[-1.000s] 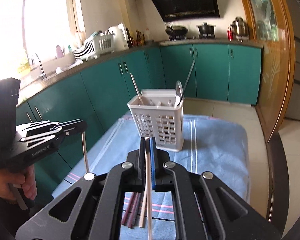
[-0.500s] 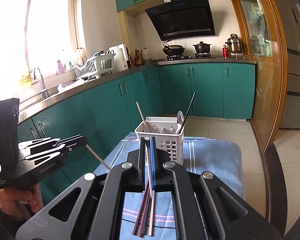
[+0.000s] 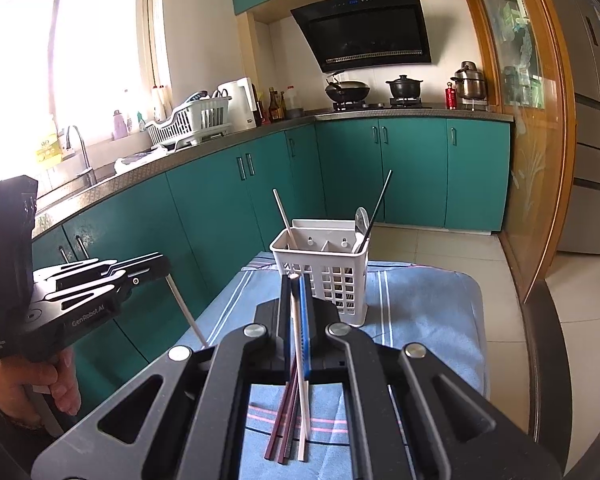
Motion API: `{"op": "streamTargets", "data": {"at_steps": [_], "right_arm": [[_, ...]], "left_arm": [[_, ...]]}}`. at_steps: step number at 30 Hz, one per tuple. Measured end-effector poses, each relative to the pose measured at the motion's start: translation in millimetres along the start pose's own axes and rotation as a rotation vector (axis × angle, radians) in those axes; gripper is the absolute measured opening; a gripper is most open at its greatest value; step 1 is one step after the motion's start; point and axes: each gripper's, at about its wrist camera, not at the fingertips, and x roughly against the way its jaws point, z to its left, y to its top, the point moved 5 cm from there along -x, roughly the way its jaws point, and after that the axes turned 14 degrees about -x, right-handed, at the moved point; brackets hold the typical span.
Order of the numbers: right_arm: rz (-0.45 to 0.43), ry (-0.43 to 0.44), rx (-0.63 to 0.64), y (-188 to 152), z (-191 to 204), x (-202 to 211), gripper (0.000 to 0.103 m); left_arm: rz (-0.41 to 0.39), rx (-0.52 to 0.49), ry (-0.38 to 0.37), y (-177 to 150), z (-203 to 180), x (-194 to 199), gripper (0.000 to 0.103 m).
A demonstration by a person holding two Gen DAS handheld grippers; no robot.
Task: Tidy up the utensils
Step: 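Carry both chopsticks over the basket and open the left tool to drop its chopstick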
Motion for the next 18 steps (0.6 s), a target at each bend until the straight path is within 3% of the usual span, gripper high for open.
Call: {"op": "streamTargets", "data": {"at_steps": [6, 18], "right_arm": [[-0.032, 0.015, 0.025, 42, 21, -11, 0.004], [-0.084, -0.006, 0.09, 163, 48, -41, 0.002]], "left_arm": [[-0.012, -0.002, -0.019, 36, 15, -7, 0.004], [-0.083, -0.02, 0.004, 171, 55, -32, 0.004]]}}
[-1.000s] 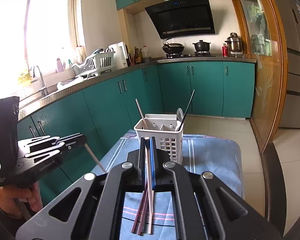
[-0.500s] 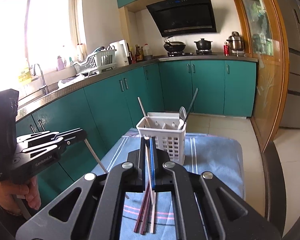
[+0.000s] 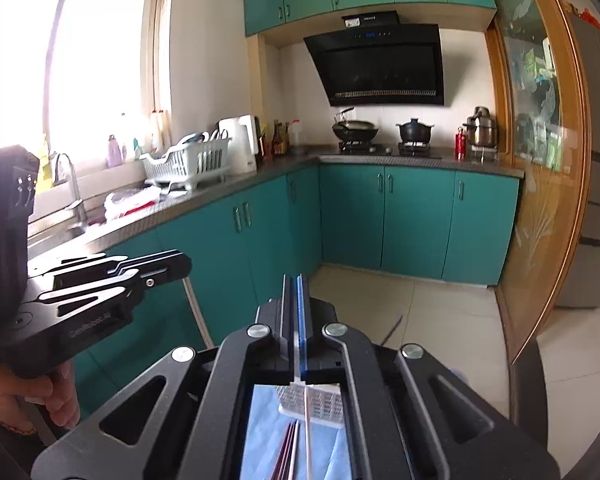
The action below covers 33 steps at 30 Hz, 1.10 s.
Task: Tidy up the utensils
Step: 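Carry both chopsticks over the basket and open the left tool to drop its chopstick, then lower the right tool's chopstick into the basket and open the right tool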
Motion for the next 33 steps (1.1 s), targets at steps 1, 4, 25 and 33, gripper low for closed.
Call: {"op": "streamTargets", "data": {"at_steps": [1, 4, 25, 33], "right_arm": [[-0.002, 0.004, 0.003, 6, 0, -2, 0.002], [0.018, 0.008, 0.02, 1, -5, -4, 0.002], [0.527, -0.018, 0.136, -238, -52, -115, 0.039], [0.694, 0.059, 0.409, -298, 22, -208, 0.039]], "left_arm": [[-0.002, -0.003, 0.0, 7, 2, -3, 0.004], [-0.043, -0.004, -0.013, 34, 6, -16, 0.004], [0.156, -0.001, 0.037, -82, 7, -124, 0.086], [-0.046, 0.294, 0.128, -154, 63, -13, 0.099]]}}
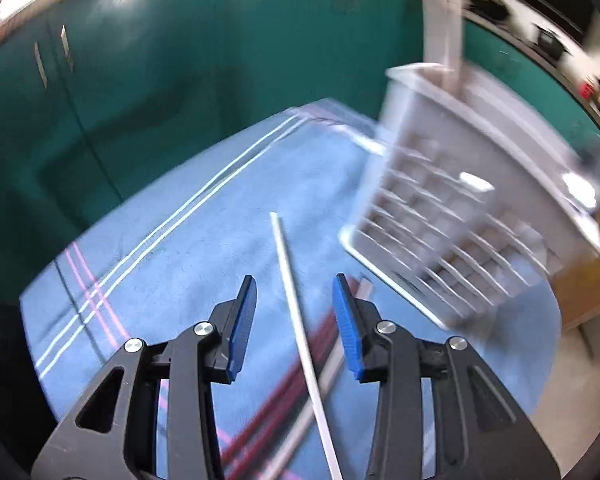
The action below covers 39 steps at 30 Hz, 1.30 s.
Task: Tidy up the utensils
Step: 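Lower the right tool's chopstick into the basket and open the right tool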
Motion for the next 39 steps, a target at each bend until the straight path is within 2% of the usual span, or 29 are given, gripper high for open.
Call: {"op": "streamTargets", "data": {"at_steps": [3, 5, 7, 8, 9, 12, 15, 18, 20, 26, 30, 33, 39], "right_arm": [[0.037, -0.012, 0.037, 16, 11, -30, 0.039], [0.07, -0.008, 0.046, 24, 14, -47, 0.039], [0.112, -0.007, 0.027, 30, 13, -64, 0.039], [0.146, -0.014, 0.007, 30, 10, -74, 0.036], [0.136, 0.004, -0.011, 32, 8, -75, 0.031], [0.166, 0.042, -0.048, 34, 11, -79, 0.008], [0.163, 0.014, -0.073, 29, 12, -74, 0.005], [0.087, 0.021, -0.095, 25, 13, -37, 0.005], [-0.002, 0.031, -0.102, 21, 13, 10, 0.005], [-0.287, -0.008, -0.171, 17, -7, 154, 0.005], [-0.443, -0.038, -0.221, 35, -26, 225, 0.005], [-0.569, -0.079, -0.274, 61, -40, 273, 0.005], [-0.704, -0.174, -0.333, 100, -65, 326, 0.005]], "left_arm": [[-0.02, 0.094, 0.107, -41, 40, 26, 0.099], [-0.021, 0.132, 0.143, -64, 58, 32, 0.099], [0.008, 0.129, 0.157, -76, 67, 26, 0.099], [0.038, 0.117, 0.168, -79, 70, 23, 0.099], [0.051, 0.11, 0.177, -81, 73, 24, 0.099], [0.043, 0.129, 0.173, -83, 85, 26, 0.099], [0.046, 0.14, 0.178, -84, 91, 26, 0.099], [0.05, 0.138, 0.188, -86, 91, 27, 0.099], [0.051, 0.151, 0.18, -86, 92, 27, 0.099], [0.046, 0.162, 0.162, -85, 90, 26, 0.099], [0.067, 0.135, 0.158, -87, 79, 18, 0.099], [0.088, 0.099, 0.152, -90, 67, 9, 0.099], [0.139, 0.054, 0.127, -103, 50, -9, 0.099]]}}
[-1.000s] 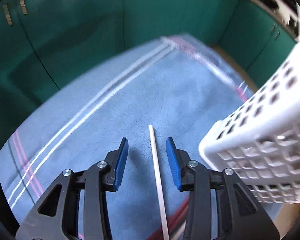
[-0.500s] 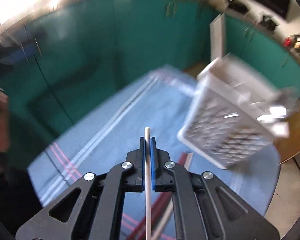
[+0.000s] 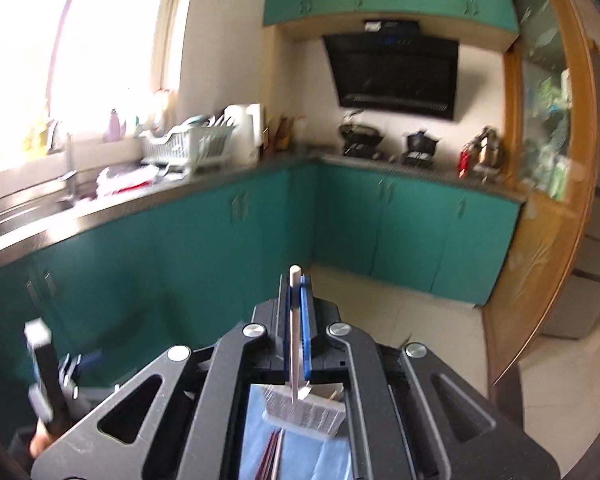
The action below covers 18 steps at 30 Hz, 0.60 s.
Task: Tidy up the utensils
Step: 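Lower the right tool's chopstick into the basket and open the right tool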
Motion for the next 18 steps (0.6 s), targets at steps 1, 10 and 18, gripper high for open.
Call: {"op": "streamTargets", "data": {"at_steps": [1, 10, 18], "right_arm": [[-0.004, -0.012, -0.003, 6, -7, -13, 0.005], [0.116, -0.088, -0.119, -34, -50, -91, 0.005], [0.155, -0.115, -0.193, -95, -77, -95, 0.048]], "left_arm": [[0.011, -0.013, -0.004, -2, -4, -3, 0.099], [0.056, -0.067, -0.046, -13, -28, -16, 0.099], [0.081, -0.067, -0.08, -18, -37, -23, 0.099]]}}
